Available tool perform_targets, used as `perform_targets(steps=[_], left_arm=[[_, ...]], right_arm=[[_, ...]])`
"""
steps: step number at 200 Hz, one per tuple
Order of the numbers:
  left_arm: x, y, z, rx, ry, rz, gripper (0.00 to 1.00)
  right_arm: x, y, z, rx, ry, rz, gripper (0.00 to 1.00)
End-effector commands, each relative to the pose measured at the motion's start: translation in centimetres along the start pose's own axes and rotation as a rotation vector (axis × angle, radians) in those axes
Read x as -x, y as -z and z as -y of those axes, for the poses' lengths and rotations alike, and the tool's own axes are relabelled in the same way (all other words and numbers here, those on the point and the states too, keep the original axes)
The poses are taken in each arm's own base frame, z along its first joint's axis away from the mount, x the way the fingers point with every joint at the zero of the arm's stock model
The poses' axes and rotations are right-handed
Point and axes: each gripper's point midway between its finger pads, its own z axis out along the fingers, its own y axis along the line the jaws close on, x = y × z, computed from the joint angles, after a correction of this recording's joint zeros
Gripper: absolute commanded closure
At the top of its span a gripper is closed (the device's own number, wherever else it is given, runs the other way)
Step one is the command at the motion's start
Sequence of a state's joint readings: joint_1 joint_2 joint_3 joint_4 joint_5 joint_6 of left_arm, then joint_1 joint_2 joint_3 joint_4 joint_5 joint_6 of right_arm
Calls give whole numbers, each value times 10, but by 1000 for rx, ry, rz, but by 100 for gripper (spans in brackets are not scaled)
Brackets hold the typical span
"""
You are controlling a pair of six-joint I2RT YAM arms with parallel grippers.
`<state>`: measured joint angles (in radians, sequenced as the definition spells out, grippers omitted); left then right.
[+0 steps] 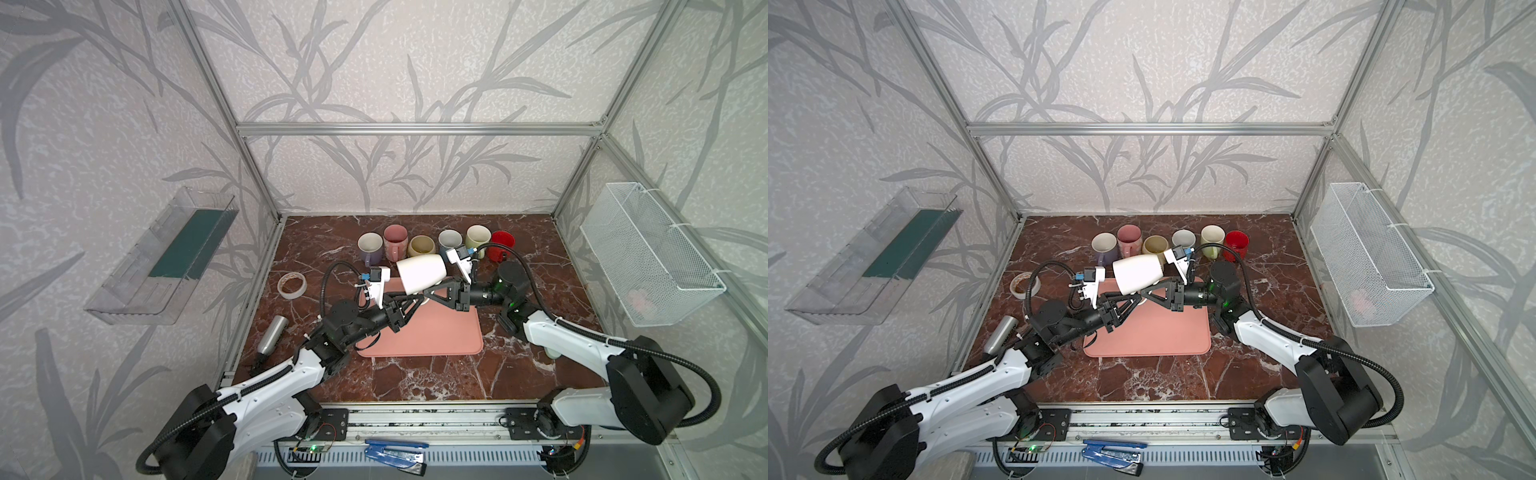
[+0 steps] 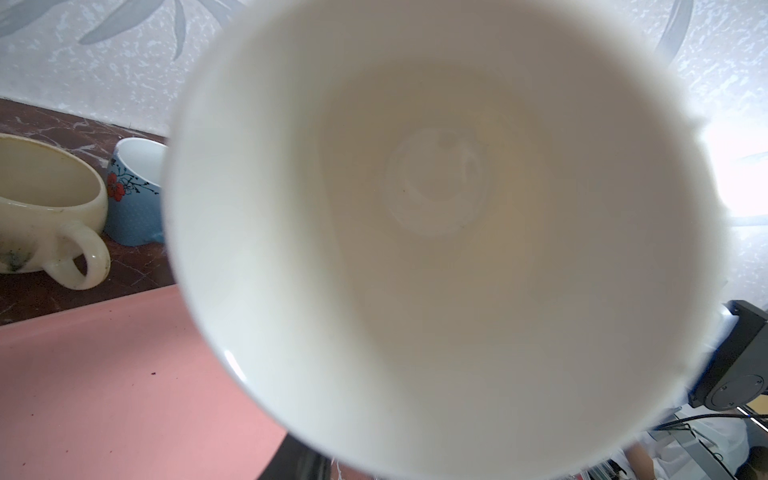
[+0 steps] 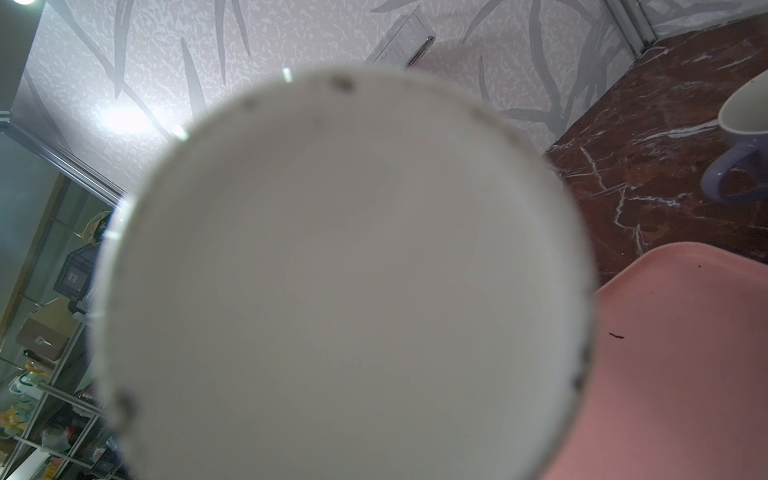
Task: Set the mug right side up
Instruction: 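Grip the white mug's rim with the left gripper while the right gripper holds the base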
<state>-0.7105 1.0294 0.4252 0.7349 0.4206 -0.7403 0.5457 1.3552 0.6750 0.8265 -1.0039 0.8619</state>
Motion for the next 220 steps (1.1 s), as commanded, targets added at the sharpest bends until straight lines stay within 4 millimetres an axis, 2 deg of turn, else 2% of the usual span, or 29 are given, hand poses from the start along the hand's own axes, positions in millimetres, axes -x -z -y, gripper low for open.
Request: perform_targets(steps=[1,24,53,81,130,150,175,200,220], left_arm=[[23,-6,30,-105,-28,45,69],[23,-6,30,-107,-27,46,78],[24,-6,29,-98,-31,47,100],[24,-2,25,-76,-31,60,100],[23,4,24,-59,-35,68,100],[23,6,24,-56,-38,69,100],[23,8,24,-53,-40,71,100],[22,9,23,-50,-41,69,100],[23,10,24,-50,-44,69,100]], right_arm=[[-5,-4,-27,109,88,-41,100],[-5,-4,-27,110,91,-44,100],[-5,-5,-25,105,90,-49,100],[-4,-5,-24,99,92,-50,100],[5,2,-25,94,100,-23,76],[8,5,-26,90,105,-12,70],[11,7,-27,87,110,-4,70],[13,8,-26,85,113,1,76],[14,9,-25,80,111,7,77]])
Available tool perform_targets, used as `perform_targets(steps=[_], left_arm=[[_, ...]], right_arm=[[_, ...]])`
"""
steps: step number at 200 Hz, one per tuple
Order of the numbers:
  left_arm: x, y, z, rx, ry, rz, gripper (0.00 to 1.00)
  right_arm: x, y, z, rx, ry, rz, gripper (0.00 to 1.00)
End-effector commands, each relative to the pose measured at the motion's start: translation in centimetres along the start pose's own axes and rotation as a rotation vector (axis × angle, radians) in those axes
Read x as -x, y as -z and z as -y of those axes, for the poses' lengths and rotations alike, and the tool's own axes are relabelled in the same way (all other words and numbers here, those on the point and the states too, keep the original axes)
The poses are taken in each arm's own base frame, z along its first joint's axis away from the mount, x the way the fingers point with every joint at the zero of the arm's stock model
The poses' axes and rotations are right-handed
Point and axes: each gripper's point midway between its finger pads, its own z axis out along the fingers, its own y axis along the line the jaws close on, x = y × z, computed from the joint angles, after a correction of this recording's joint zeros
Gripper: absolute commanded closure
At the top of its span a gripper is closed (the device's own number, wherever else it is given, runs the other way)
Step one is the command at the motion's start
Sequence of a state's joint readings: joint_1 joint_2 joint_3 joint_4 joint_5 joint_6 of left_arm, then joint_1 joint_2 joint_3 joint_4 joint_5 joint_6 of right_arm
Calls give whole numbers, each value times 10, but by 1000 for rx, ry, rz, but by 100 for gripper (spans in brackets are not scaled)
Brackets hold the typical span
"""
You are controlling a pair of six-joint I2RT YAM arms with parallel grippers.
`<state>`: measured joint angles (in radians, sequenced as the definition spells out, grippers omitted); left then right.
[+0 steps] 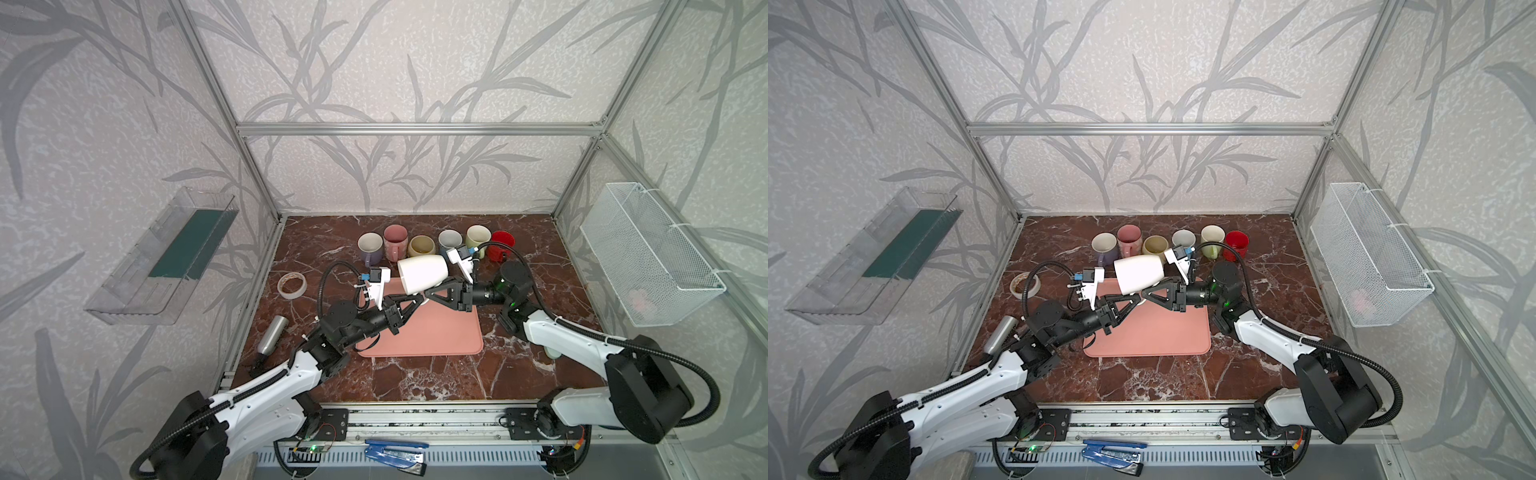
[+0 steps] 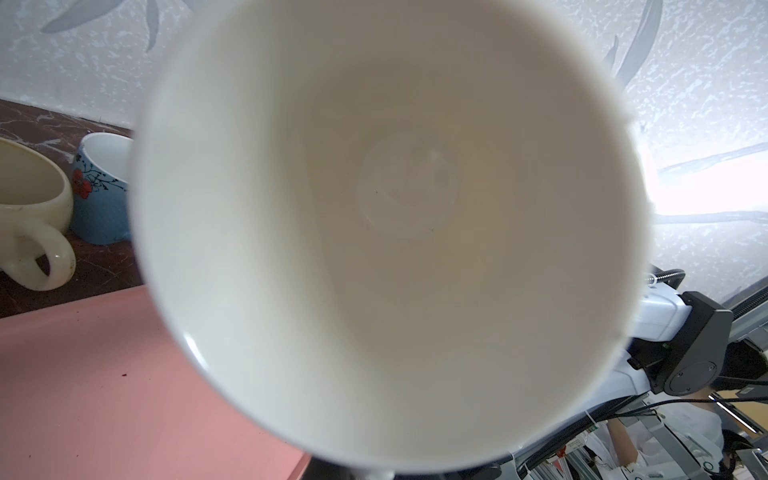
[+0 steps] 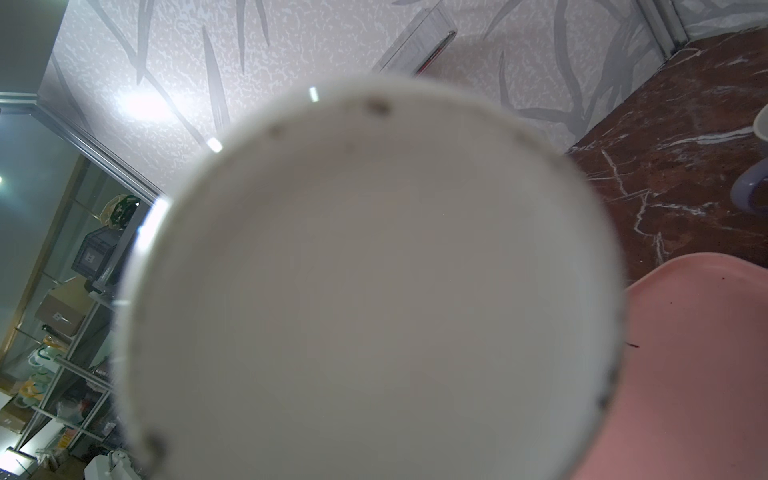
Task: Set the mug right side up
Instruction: 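Grip the white mug's rim with the left gripper while the right gripper holds the base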
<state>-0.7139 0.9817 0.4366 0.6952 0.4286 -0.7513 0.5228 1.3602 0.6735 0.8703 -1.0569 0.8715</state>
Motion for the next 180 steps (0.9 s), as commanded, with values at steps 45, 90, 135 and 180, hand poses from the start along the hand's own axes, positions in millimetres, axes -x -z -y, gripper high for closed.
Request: perform_targets(steps=[45,90,135,180], left_arm=[[12,4,10,-27,-45,45,100],[5,0,5,-11,-44,14,100],[9,-1,13,-47,-55,19,91],[4,-7,27,-123,-57,-38,78]], right_arm=[[14,5,-16,34,84,30,77],[14,4,-12,27,74,35,100],[13,5,-14,37,77,34,100],[11,4,-15,44,78,25,100]])
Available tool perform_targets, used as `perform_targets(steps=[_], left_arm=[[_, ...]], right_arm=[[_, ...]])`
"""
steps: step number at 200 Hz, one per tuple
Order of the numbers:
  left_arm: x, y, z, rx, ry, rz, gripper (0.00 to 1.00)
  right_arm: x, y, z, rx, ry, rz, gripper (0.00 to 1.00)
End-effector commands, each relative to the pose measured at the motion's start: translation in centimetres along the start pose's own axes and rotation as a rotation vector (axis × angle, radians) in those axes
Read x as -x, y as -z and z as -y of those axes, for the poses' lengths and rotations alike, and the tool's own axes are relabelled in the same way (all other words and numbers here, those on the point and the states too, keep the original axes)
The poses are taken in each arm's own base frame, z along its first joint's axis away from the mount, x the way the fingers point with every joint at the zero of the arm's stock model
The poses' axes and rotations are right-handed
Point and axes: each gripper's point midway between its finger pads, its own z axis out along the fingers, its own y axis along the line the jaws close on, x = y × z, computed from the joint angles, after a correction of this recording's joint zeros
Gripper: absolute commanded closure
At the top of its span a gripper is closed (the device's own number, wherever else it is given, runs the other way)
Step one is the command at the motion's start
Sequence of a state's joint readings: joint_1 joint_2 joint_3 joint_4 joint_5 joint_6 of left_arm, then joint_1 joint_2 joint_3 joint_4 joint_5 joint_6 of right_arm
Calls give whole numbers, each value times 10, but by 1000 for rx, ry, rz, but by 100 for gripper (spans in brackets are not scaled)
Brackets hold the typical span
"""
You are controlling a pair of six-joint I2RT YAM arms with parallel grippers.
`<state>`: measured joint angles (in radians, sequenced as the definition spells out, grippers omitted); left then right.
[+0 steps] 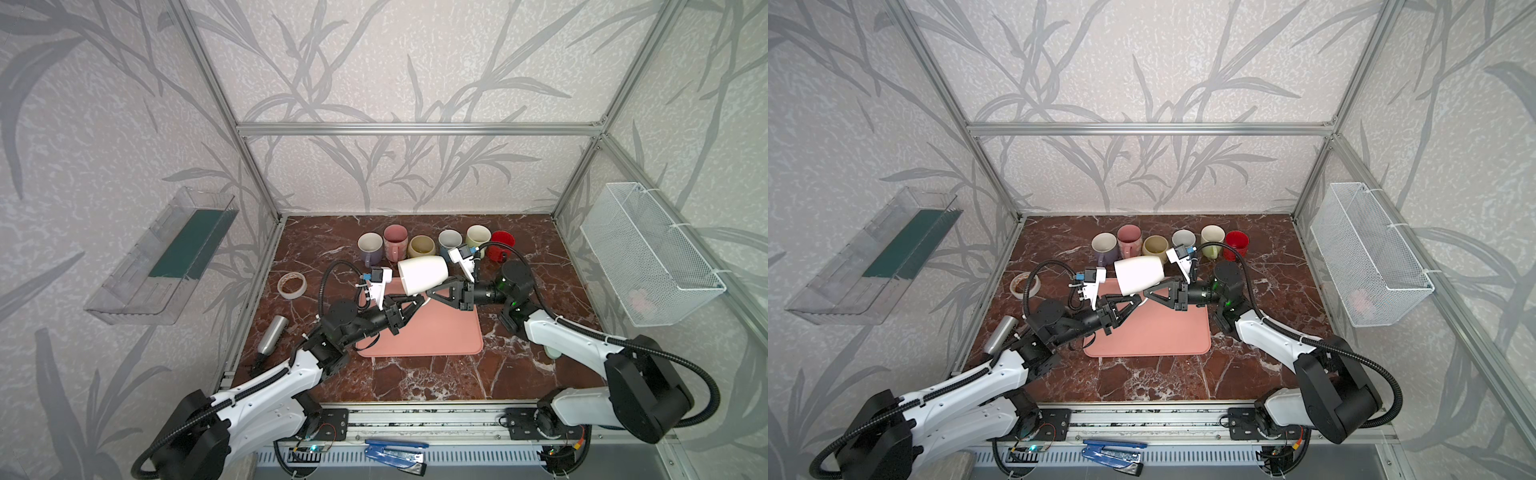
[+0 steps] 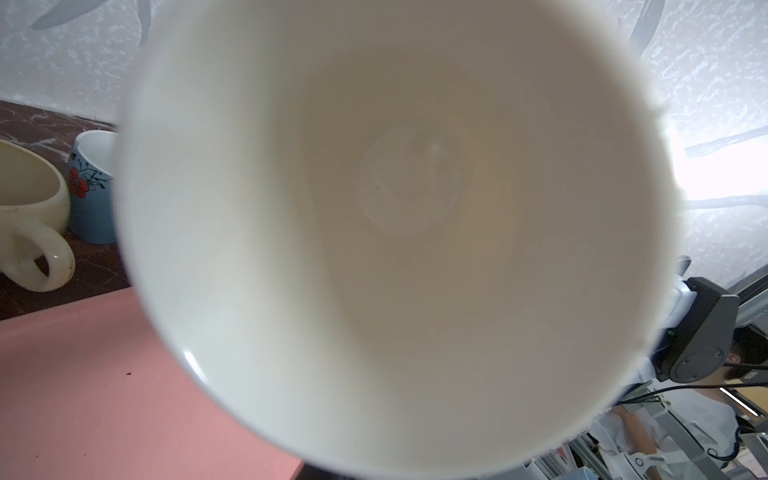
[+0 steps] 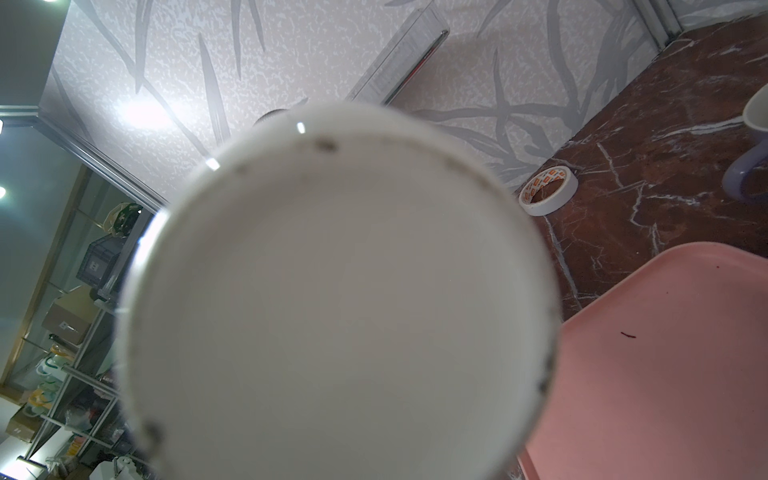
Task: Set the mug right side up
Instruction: 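Grip the white mug's rim with the left gripper while the right gripper holds the base, then release the white mug with the right gripper while the left gripper pulls it away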
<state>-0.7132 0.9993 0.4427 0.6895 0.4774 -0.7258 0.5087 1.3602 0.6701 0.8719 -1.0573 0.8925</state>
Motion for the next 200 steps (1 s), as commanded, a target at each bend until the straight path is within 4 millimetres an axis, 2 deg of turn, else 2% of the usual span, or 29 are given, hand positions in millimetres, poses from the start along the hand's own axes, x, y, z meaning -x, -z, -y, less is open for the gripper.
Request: perform_targets(steps=[1,47,98,138,163,188,200], left_arm=[[12,-5,24,-98,-39,7,78],[13,-8,27,-113,-34,0,75],[18,-9,23,-77,-41,11,87],[22,-6,19,-51,-39,41,88],[25,-5,20,-49,-45,53,100],[26,-4,20,-42,-40,60,100],[27,-3,10,10,-26,70,100]], right_arm=[[9,1,-19,55,101,17,100],[4,-1,-21,67,101,1,100],[-1,-2,-24,73,105,-9,100],[-10,-6,-23,77,101,-31,100],[-11,-6,-22,74,98,-31,100],[-10,-6,-22,66,104,-26,100],[-10,-6,-17,47,98,-27,100]])
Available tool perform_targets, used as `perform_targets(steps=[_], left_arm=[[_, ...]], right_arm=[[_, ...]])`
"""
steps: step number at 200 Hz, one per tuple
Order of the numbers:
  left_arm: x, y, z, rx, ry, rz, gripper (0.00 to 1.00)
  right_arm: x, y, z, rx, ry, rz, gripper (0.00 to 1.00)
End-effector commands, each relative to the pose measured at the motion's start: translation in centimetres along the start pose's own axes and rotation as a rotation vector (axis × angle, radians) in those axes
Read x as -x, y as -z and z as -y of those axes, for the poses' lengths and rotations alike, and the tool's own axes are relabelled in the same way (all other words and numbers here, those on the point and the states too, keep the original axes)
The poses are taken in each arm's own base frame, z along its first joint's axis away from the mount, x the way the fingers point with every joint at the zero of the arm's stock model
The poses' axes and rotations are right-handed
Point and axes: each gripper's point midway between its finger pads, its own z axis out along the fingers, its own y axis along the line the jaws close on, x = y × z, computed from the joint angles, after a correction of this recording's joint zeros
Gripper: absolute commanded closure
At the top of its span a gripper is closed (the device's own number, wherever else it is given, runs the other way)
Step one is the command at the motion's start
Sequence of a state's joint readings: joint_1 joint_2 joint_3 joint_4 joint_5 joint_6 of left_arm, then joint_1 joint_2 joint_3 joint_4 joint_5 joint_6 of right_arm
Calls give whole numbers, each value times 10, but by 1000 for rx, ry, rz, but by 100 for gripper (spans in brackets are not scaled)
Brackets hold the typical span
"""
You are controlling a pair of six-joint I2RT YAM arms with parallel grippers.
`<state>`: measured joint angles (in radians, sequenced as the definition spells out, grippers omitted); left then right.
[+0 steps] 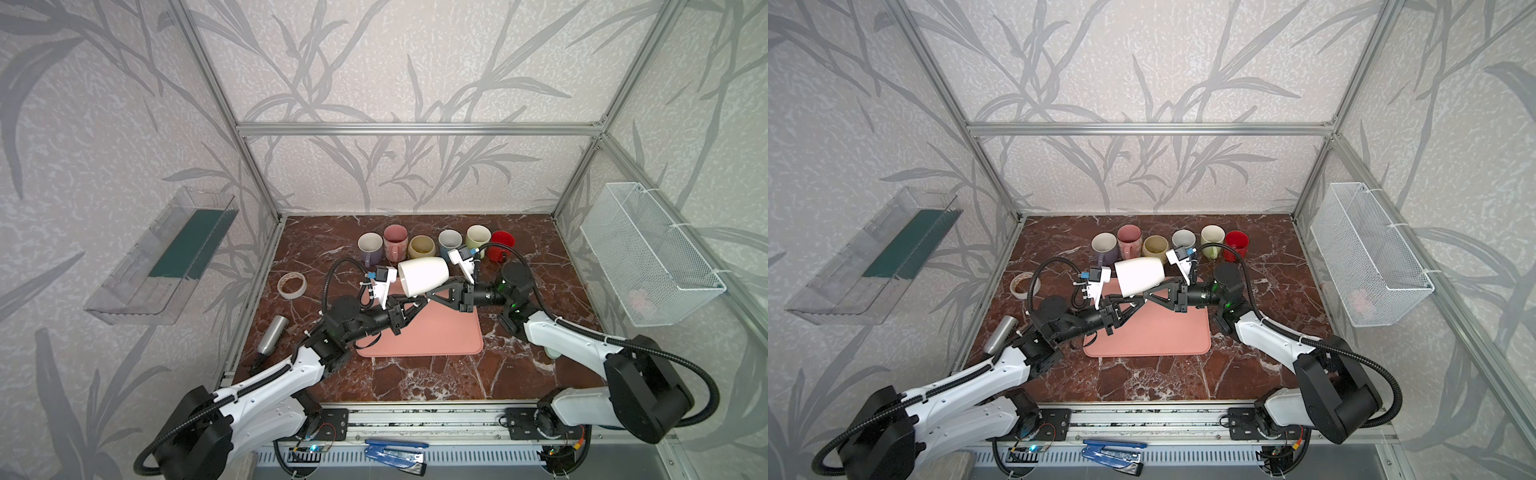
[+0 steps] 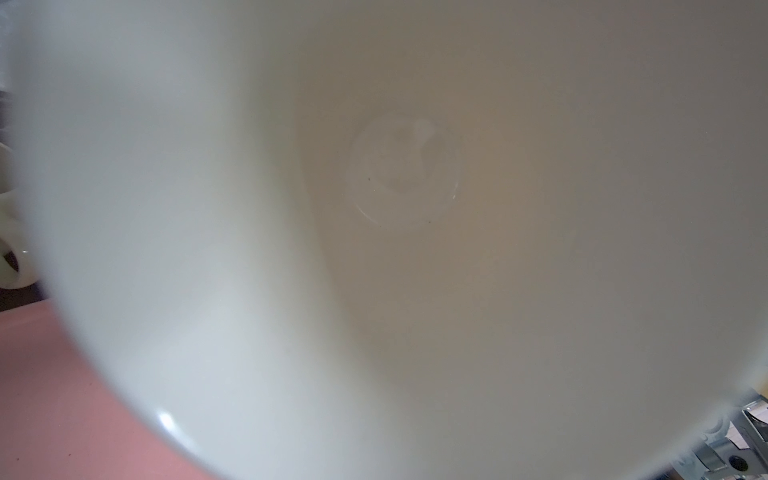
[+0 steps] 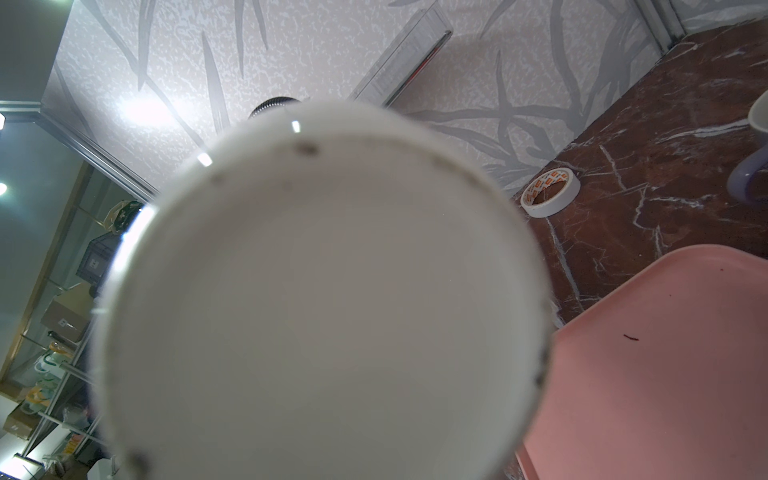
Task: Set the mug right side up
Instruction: 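Release the white mug with the right gripper while the left gripper pulls it away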
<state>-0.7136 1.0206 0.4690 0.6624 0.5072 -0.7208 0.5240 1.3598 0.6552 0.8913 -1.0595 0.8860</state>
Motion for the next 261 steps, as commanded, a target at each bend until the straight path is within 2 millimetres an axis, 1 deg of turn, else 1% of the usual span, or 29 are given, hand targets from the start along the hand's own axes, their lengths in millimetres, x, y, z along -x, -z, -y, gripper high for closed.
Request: perform_targets(steps=[1,8,18,43,55,56,73,77,95,104,110,129,149,169,199,226,238,261], left_arm=[[30,3,7,28,-28,105,100],[30,5,-2,83,-18,111,100],[31,9,-12,147,-16,121,100],[34,18,-17,188,-23,150,100],[35,21,-19,207,-22,157,100],[35,22,-19,209,-22,158,100],[35,26,-25,248,-22,162,100],[35,27,-28,263,-21,162,100],[35,35,-43,369,-11,156,100],[36,40,-49,416,-11,155,100],[36,44,-52,449,-11,153,100],[40,57,-63,561,-23,142,100],[44,72,-74,680,-48,121,100],[47,95,-94,873,-67,68,100],[55,120,-117,1041,-67,-29,100],[68,136,-128,1128,-70,-105,100],[75,144,-132,1164,-69,-131,100],[83,155,-144,1206,-40,-194,100]], right_arm=[[-3,-4,-14,30,87,-15,100],[-4,-4,-10,13,82,-17,100],[-5,-4,-5,-6,71,-17,93],[-11,-3,7,-40,50,-14,63],[-13,-3,11,-60,53,-13,53],[-13,-2,12,-64,55,-12,51],[-14,-1,17,-92,67,-5,43],[-18,-1,22,-112,43,-17,42],[-21,1,31,-160,38,-22,40],[-22,3,34,-184,22,-23,40],[-23,4,36,-198,49,-25,40],[-26,8,43,-260,48,-31,40],[-31,18,61,-390,41,-46,40],[-34,35,82,-553,39,-25,39],[-38,44,89,-603,41,6,36],[-44,49,96,-648,30,11,35],[-46,53,99,-678,25,13,34],[-49,63,102,-730,24,29,33]])
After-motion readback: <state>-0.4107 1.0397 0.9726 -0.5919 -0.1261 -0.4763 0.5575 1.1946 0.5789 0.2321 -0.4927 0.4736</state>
